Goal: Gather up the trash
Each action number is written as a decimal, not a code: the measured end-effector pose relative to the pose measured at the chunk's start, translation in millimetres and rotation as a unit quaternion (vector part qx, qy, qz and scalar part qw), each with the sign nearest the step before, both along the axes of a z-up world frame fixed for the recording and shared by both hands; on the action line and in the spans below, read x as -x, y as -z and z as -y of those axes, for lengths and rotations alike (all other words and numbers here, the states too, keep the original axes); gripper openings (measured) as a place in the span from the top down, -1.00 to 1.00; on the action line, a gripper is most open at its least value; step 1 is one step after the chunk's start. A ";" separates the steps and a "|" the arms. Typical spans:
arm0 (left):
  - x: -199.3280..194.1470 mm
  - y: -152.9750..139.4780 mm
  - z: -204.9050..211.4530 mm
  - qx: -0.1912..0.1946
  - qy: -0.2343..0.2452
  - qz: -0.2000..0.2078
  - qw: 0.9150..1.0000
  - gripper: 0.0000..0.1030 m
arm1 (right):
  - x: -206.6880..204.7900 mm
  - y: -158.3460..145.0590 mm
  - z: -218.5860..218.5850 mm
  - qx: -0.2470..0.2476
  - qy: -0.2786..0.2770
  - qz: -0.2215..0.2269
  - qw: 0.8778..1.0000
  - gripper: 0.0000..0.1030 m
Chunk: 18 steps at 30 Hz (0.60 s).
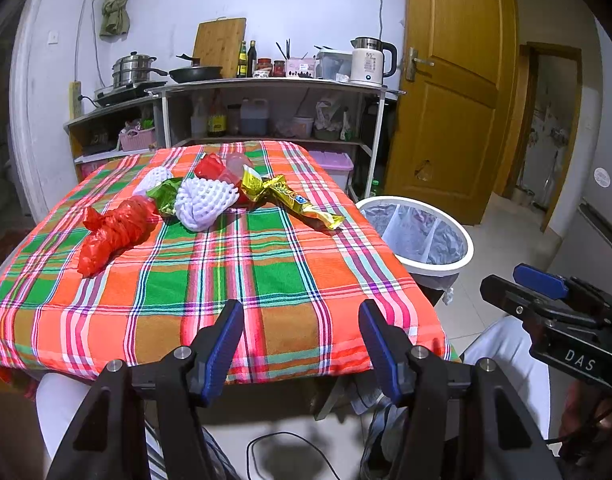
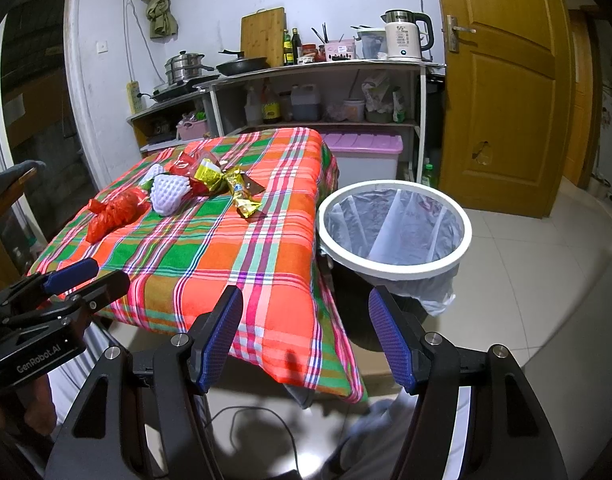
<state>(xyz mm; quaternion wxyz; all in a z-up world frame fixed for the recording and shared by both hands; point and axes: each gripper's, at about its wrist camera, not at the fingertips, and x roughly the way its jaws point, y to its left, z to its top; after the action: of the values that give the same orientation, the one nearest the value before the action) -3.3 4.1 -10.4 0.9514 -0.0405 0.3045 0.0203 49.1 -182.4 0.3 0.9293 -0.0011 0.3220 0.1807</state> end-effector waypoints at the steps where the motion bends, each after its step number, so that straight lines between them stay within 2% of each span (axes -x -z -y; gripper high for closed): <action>1: -0.2 0.8 0.1 0.000 0.000 -0.001 1.000 -0.15 | 0.1 1.4 -0.3 0.000 0.000 0.000 1.000 -0.28; 18: -11.2 7.6 -11.1 0.009 -0.010 -0.013 1.000 -0.15 | -9.6 1.1 -11.7 0.013 -0.015 -0.015 1.000 -0.28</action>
<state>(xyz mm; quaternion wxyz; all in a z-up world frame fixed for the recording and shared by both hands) 7.9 15.2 -18.0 0.9467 -0.0520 0.3166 0.0279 58.7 -170.7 -0.8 0.9214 -0.0153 0.3384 0.1902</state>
